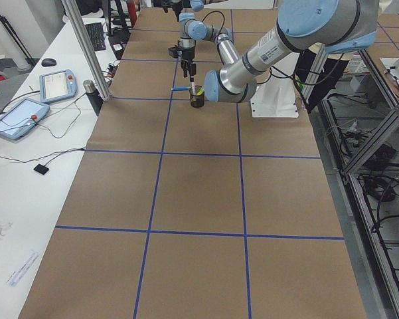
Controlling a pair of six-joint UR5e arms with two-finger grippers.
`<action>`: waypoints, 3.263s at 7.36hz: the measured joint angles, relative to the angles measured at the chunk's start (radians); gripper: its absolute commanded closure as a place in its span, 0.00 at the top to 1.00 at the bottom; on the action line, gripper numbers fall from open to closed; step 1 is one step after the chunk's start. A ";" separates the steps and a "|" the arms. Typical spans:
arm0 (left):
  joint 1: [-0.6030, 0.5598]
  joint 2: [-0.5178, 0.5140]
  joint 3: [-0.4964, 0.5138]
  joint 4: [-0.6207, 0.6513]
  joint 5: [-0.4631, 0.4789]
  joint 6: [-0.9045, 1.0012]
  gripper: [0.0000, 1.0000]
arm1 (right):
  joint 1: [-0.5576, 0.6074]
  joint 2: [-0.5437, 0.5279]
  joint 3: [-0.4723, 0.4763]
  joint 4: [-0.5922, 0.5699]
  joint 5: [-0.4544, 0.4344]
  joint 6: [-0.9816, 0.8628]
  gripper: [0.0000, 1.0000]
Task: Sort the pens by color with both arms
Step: 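Move the left gripper over the black mesh pen cup, then lower the left gripper and grasp the red-capped white marker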
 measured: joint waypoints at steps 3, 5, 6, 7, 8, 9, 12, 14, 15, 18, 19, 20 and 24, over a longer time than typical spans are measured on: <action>0.023 0.006 -0.007 0.033 0.028 0.014 0.62 | 0.000 -0.001 0.000 0.000 0.000 -0.001 0.99; 0.032 0.007 -0.011 0.054 0.037 0.036 0.55 | 0.000 -0.001 0.000 0.000 0.000 0.000 0.99; 0.035 0.007 -0.012 0.059 0.042 0.040 0.51 | 0.000 -0.001 0.000 0.000 0.000 0.000 0.99; 0.039 0.007 -0.015 0.065 0.047 0.041 0.46 | 0.000 -0.001 0.000 0.000 0.000 0.000 0.99; 0.041 0.007 -0.022 0.075 0.052 0.042 0.44 | 0.000 -0.001 0.000 0.000 0.000 0.000 0.99; 0.041 0.007 -0.029 0.086 0.055 0.043 0.42 | 0.000 -0.001 0.000 0.000 0.000 -0.001 0.99; 0.042 0.011 -0.035 0.096 0.062 0.043 0.31 | 0.000 -0.002 0.000 0.000 0.000 0.000 0.99; 0.042 0.014 -0.034 0.097 0.070 0.043 0.24 | 0.000 -0.002 0.000 0.000 0.000 -0.001 0.99; 0.042 0.014 -0.034 0.098 0.071 0.044 0.19 | 0.000 -0.002 0.000 0.000 0.000 -0.001 0.99; 0.041 0.014 -0.042 0.105 0.071 0.045 0.00 | 0.000 -0.002 0.000 0.000 0.000 0.000 0.99; 0.040 0.014 -0.064 0.124 0.071 0.055 0.00 | 0.000 -0.002 0.000 0.000 0.000 0.000 0.99; 0.039 0.015 -0.105 0.163 0.070 0.077 0.00 | 0.000 -0.001 0.000 0.000 0.000 0.000 0.99; 0.033 0.019 -0.282 0.275 0.064 0.116 0.00 | 0.000 -0.001 0.000 0.000 0.000 0.001 0.99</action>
